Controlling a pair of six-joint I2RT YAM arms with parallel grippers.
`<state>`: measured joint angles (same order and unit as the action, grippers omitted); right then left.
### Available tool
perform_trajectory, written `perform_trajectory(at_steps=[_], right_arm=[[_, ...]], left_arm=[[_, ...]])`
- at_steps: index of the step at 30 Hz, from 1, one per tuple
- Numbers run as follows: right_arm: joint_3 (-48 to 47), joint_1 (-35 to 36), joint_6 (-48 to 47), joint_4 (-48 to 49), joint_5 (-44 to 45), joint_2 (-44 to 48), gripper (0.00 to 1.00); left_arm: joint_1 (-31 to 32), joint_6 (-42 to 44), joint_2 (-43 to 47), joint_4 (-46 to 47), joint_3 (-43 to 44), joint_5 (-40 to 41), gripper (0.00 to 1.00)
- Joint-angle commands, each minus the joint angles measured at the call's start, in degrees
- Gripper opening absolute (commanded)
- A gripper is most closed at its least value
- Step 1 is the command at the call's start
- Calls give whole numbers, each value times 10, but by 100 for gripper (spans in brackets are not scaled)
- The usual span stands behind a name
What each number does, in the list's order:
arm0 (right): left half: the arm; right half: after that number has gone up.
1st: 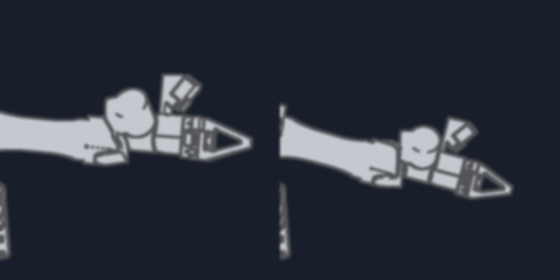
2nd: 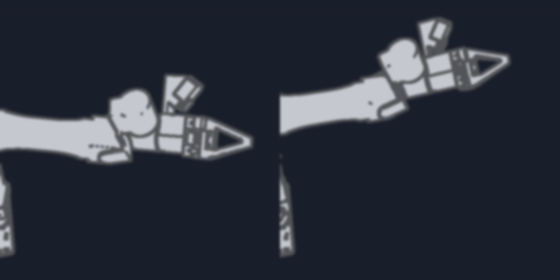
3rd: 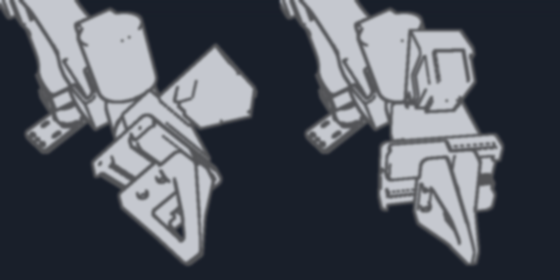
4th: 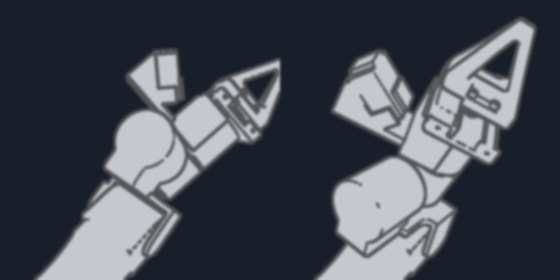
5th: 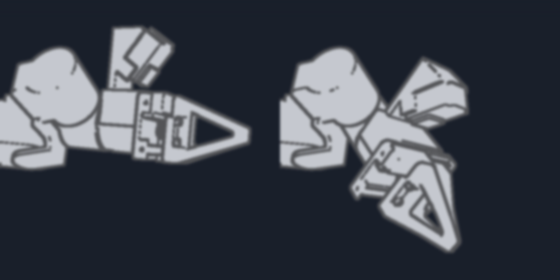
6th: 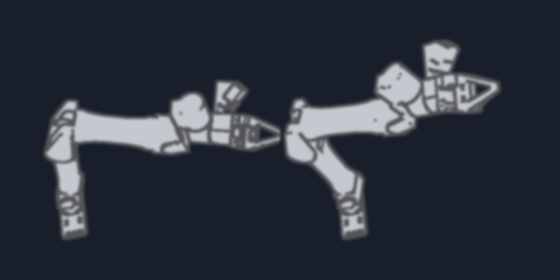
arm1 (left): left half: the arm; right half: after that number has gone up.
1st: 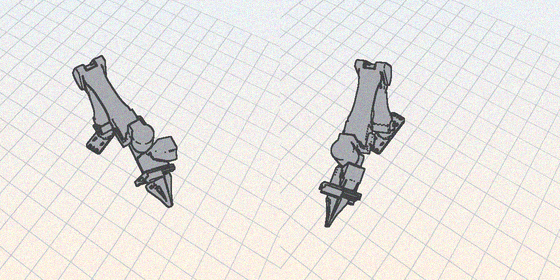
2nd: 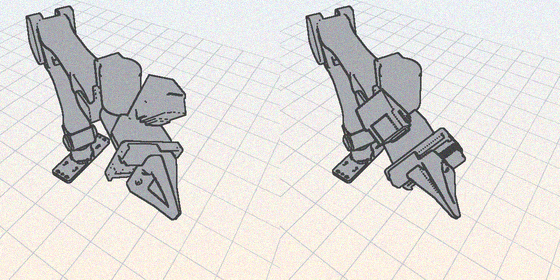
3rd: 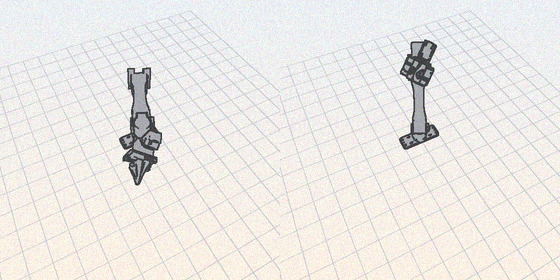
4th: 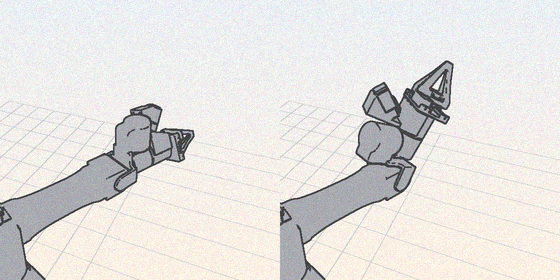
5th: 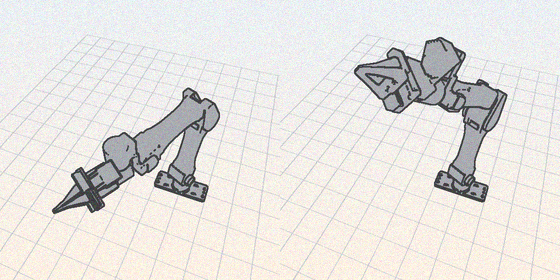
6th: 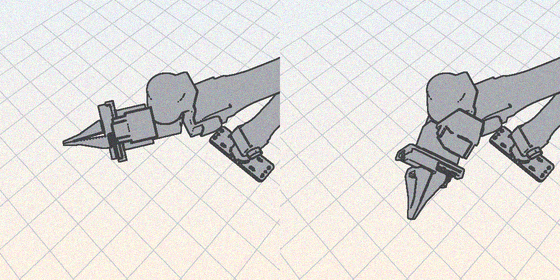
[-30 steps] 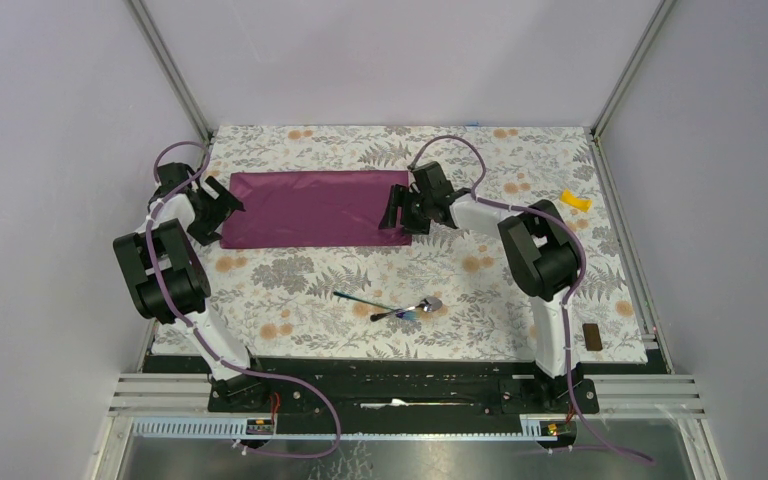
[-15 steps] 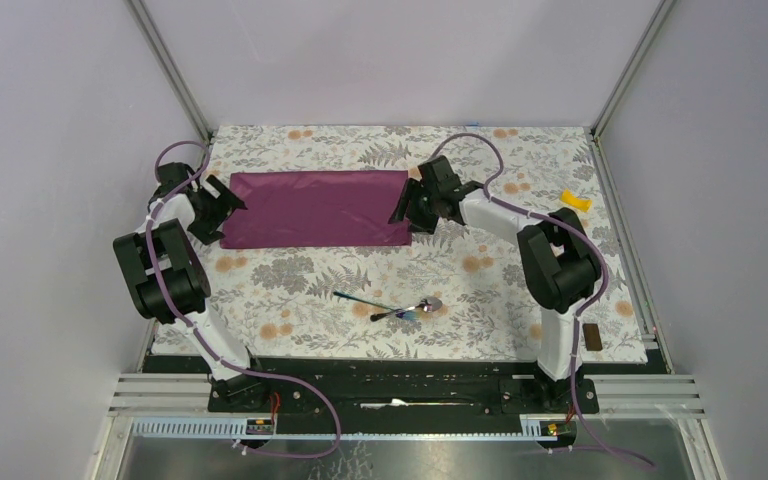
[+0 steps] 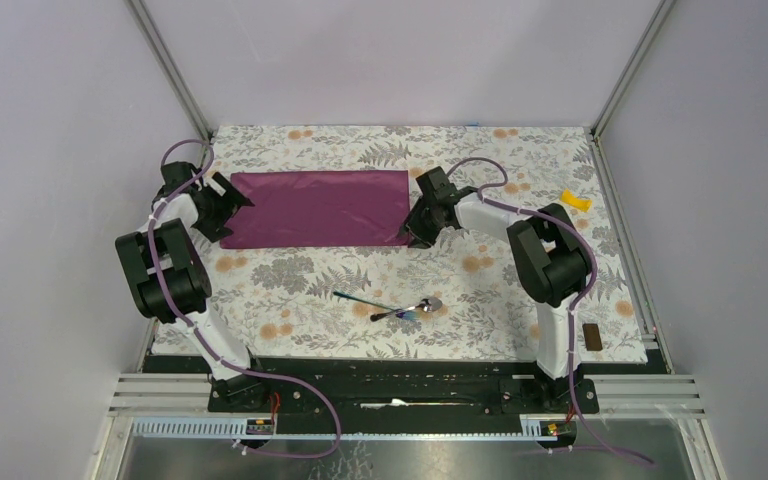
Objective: Fold the napkin into a case and place the utensils inside
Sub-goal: Smooth out the rectangle-folded napkin at the center of the board.
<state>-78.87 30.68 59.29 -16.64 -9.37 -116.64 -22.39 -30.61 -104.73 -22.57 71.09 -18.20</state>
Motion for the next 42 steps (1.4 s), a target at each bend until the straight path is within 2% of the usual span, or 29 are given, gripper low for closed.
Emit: perform_trajectory(at_steps=[1,7,12,14,21,25,42], right_arm=[[3,-3,20,-13,38,-1,47],[-6,-5,25,-13,30,-19,45],[-10,-4,27,-11,26,-20,32],[-10,-5,27,-12,22,-19,30],[12,-4,16,-11,27,28,38],[12,-5,11,-12,33,38,39],[-21,-7,16,0,16,-27,28]], left_arm=[[0,-9,20,26,-1,-27,98],[2,-11,22,27,-1,-30,98],[2,-12,22,29,-2,-33,98],[2,-12,23,29,-2,-33,98],[2,-13,22,30,-2,-35,98],[2,-12,24,31,-2,-35,98],[2,-12,24,30,-2,-35,98]])
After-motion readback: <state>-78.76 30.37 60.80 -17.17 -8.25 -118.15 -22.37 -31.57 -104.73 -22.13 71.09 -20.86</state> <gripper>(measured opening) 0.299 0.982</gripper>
